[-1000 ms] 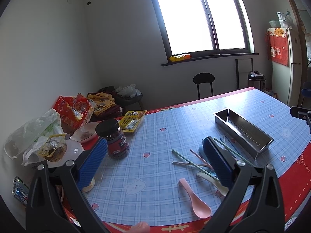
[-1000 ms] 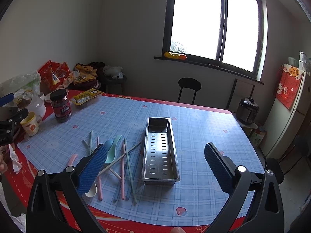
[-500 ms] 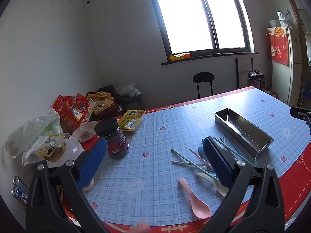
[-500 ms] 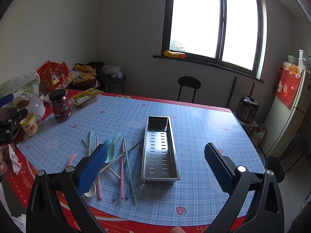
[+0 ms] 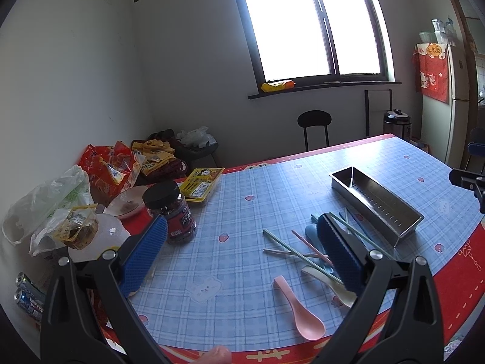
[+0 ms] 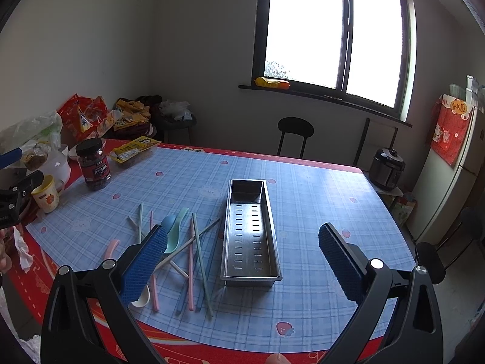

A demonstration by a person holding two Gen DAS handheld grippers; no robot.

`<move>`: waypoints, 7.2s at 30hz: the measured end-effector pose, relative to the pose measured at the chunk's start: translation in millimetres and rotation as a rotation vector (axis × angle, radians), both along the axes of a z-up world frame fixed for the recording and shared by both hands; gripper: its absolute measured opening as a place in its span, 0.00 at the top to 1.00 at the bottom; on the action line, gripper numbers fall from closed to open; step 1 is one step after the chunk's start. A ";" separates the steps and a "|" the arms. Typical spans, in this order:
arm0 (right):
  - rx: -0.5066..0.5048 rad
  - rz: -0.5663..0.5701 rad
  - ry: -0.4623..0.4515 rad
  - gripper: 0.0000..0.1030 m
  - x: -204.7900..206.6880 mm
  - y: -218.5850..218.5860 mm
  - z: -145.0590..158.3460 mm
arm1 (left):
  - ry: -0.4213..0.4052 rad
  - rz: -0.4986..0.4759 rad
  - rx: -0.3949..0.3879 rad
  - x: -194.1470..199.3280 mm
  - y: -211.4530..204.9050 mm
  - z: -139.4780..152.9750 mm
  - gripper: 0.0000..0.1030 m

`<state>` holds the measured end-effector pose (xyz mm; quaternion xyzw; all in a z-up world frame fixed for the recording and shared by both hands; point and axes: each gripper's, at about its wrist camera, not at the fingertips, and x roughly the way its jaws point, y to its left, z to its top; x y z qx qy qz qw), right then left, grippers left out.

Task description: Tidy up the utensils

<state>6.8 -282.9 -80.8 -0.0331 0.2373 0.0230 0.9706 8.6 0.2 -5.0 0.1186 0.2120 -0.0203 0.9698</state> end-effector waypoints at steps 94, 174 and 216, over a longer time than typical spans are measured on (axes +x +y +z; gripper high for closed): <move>0.218 0.530 0.436 0.91 84.1 117.5 -180.4 | 0.528 -0.169 -0.342 42.5 13.5 -190.7 0.70; 0.481 0.091 0.239 0.92 133.9 -63.2 -149.9 | 0.325 -0.235 -0.534 106.2 -32.5 -103.7 0.92; 0.512 -0.090 0.037 0.40 123.7 -130.1 -141.7 | 0.538 -0.344 -0.599 196.7 -182.7 -143.9 0.42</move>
